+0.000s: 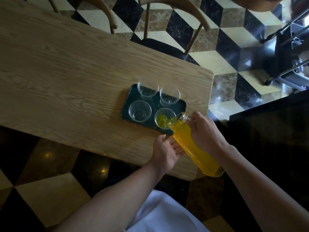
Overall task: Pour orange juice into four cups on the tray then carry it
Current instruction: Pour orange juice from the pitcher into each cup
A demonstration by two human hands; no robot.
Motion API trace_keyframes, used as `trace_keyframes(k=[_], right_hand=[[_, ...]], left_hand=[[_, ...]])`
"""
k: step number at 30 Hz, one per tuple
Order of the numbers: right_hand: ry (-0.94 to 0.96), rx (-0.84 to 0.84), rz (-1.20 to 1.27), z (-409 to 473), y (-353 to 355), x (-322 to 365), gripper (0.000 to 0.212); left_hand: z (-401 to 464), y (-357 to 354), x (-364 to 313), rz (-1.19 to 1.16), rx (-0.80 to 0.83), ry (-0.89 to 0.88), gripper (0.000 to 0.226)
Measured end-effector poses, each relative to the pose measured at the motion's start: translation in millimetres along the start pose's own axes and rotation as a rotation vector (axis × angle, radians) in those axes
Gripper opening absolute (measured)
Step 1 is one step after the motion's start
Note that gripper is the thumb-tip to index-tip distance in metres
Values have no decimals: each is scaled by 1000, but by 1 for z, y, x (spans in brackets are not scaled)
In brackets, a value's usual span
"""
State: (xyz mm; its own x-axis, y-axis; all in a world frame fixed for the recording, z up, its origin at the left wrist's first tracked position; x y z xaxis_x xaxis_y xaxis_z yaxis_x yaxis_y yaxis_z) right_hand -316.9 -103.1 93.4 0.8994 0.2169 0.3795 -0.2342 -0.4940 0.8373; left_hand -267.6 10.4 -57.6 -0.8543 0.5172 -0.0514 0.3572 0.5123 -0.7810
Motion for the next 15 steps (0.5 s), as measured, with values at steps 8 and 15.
trace_keyframes(k=[8,15], right_hand=[[9,2,-6,3,3,5,21],[-8,29,-32,2,7,9,20]], left_hand=[[0,-1,-2,-27,8,-1,57],[-4,-7,-1,-43,17,18,58]])
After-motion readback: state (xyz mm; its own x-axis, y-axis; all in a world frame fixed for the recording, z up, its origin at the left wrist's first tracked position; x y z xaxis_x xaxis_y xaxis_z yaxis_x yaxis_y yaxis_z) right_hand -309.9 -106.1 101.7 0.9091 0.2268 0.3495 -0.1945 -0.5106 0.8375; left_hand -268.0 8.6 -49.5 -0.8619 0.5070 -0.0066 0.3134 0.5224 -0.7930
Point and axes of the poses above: each hand's wrist, its own z-axis towards the middle knuckle, its own y-axis out of the back of the hand, x = y × z, the point moved 9 cm from there along z, towards the middle knuckle, and after that the axes turned 9 degrees about x, right-handed, at the moved point
